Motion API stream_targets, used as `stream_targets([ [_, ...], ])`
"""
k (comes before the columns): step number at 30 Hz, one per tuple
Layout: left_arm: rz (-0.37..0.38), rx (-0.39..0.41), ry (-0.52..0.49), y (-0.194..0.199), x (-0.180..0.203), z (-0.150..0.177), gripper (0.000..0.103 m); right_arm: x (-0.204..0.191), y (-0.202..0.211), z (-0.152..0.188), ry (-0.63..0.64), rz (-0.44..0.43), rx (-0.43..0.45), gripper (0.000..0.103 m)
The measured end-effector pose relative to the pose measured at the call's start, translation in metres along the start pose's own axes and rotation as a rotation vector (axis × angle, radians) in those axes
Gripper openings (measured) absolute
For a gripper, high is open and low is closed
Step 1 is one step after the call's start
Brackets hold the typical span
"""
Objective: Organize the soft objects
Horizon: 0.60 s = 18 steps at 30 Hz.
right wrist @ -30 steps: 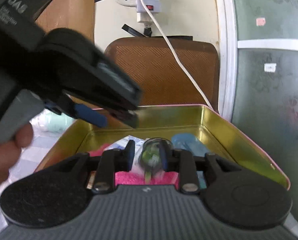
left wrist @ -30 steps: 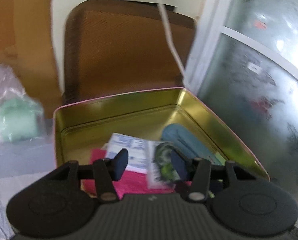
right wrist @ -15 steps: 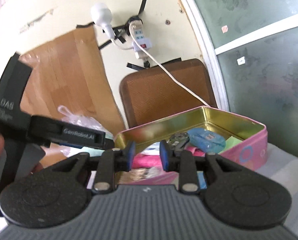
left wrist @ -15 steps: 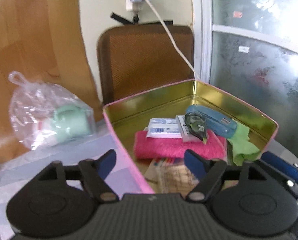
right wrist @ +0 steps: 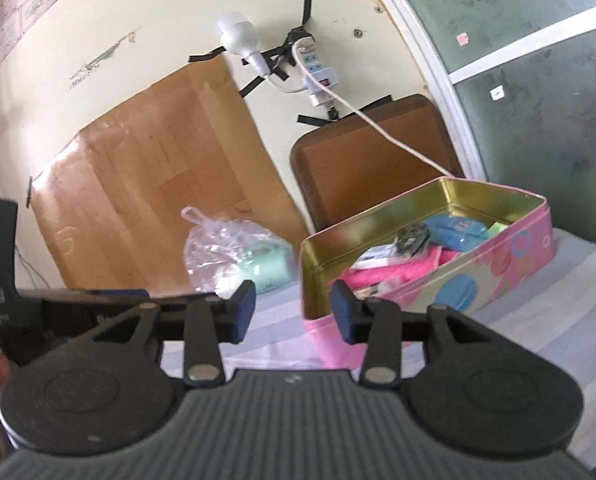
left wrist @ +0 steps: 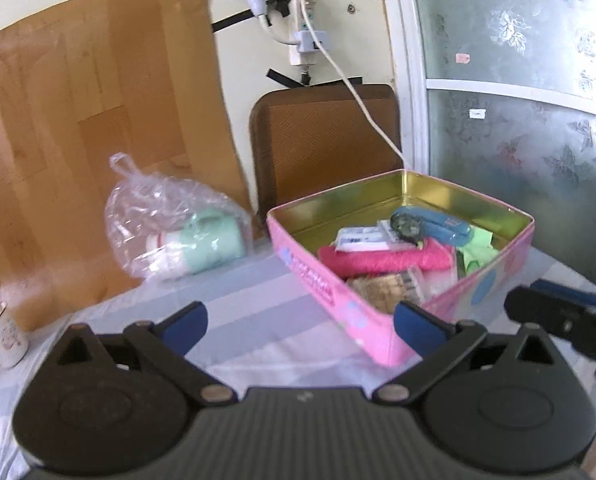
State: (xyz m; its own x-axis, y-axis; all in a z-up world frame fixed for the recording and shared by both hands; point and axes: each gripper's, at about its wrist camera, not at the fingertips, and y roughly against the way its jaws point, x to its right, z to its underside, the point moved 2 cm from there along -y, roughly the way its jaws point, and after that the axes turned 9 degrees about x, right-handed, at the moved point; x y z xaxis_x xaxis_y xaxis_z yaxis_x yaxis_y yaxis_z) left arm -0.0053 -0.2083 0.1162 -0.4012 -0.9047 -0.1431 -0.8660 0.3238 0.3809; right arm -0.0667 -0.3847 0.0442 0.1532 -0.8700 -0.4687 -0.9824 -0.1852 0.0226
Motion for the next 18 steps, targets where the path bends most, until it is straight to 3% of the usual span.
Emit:
stream_targets([
  [8,-0.023,-0.016,0.028,0.031,-0.011,0.025,0.103,-0.02,0.021,-0.001,0.018,-0.013,0.024,0.062],
  [18,-0.009,-0.117,0.057,0.051,-0.008,0.066,0.103,-0.029,0.034,0.007,-0.006,-0.009,-0.006,0.063],
])
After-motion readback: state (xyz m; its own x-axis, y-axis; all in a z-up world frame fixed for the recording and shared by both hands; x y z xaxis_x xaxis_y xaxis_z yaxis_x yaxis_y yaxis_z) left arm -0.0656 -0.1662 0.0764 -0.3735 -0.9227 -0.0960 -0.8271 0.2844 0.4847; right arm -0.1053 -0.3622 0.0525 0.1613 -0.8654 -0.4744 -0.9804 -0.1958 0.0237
